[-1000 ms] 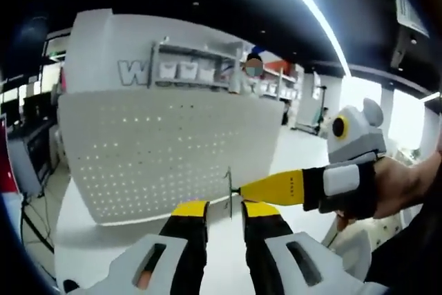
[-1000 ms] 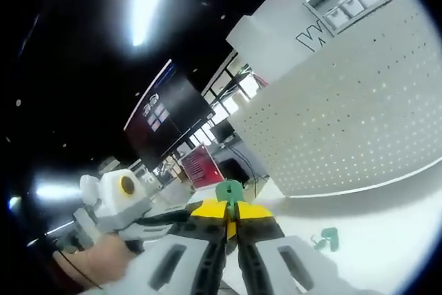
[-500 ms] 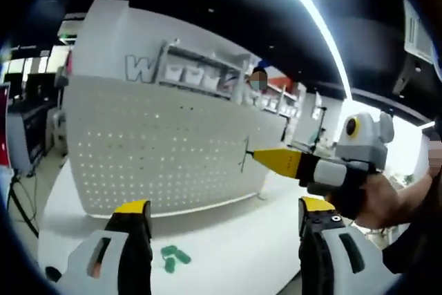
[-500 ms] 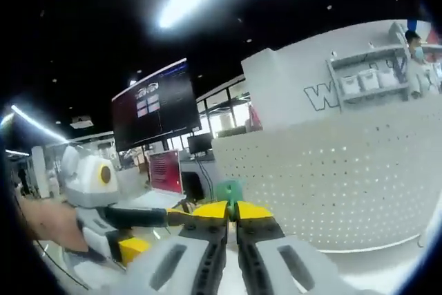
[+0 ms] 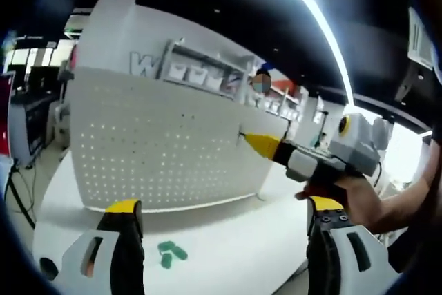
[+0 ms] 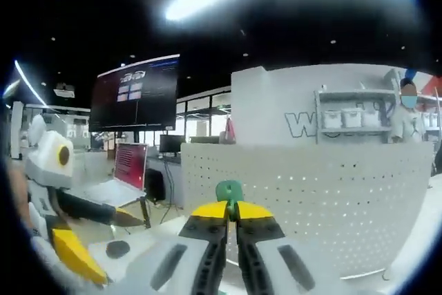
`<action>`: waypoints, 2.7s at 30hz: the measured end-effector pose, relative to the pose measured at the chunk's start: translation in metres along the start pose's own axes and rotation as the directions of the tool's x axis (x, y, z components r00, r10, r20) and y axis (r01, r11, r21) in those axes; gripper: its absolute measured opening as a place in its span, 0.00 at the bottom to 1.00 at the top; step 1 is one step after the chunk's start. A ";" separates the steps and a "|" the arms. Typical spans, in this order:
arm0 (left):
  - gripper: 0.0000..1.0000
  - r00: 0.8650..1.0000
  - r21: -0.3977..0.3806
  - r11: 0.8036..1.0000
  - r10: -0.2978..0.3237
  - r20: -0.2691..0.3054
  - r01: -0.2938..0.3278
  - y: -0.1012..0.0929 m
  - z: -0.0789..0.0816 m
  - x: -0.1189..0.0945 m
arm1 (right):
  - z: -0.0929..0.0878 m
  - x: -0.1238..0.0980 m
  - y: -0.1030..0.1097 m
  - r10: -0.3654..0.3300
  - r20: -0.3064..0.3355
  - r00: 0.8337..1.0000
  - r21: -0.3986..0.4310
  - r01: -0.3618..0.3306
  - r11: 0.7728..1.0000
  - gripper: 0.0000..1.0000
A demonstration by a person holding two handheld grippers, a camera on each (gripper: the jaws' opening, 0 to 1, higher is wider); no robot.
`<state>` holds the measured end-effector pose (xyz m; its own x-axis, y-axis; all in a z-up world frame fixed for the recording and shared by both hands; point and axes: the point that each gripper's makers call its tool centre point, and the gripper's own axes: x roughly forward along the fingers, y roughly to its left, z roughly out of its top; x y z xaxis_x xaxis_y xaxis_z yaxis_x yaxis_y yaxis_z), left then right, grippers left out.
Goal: Insert the hook assembly into the mounting plate slot until the hook locks in place.
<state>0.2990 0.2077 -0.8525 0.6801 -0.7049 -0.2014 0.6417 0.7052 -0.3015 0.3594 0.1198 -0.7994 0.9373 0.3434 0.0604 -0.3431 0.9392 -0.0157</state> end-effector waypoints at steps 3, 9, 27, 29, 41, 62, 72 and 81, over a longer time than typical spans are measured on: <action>1.00 1.000 -0.058 0.998 -0.001 0.007 0.002 0.004 -0.002 -0.002 | 0.003 0.006 -0.017 -0.063 0.020 0.998 -0.016 0.063 0.998 0.00; 1.00 1.000 -0.073 0.997 0.010 -0.010 -0.011 0.010 -0.009 -0.005 | 0.008 0.025 -0.040 -0.113 0.035 0.993 -0.005 0.113 0.994 0.00; 0.98 0.998 -0.086 0.996 0.027 -0.051 -0.032 0.024 -0.022 -0.004 | -0.002 0.070 -0.096 -0.233 0.033 0.972 -0.006 0.233 0.972 0.00; 0.97 0.998 -0.083 0.996 0.028 -0.057 -0.033 0.025 -0.023 -0.003 | -0.002 0.074 -0.104 -0.251 0.035 0.967 0.001 0.251 0.968 0.00; 0.97 0.996 -0.088 0.995 0.040 -0.086 -0.047 0.036 -0.029 0.001 | -0.006 0.091 -0.136 -0.325 0.034 0.945 0.030 0.324 0.946 0.00; 0.92 0.991 -0.117 0.990 0.059 -0.117 -0.073 0.048 -0.038 0.002 | -0.015 0.103 -0.147 -0.378 0.038 0.925 0.117 0.371 0.921 0.00; 0.90 0.987 -0.100 0.992 0.061 -0.146 -0.076 0.045 -0.045 0.003 | -0.018 0.105 -0.148 -0.406 0.010 0.914 0.136 0.401 0.906 0.01; 0.90 0.988 -0.072 0.993 0.081 -0.134 -0.091 0.046 -0.040 -0.002 | -0.008 0.107 -0.149 -0.390 0.009 0.921 0.138 0.385 0.913 0.12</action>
<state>0.3132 0.2387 -0.9032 0.6762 -0.6494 -0.3480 0.5501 0.7592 -0.3479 0.5109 0.0169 -0.7987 0.9962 -0.0501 0.0709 0.0392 0.9884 0.1466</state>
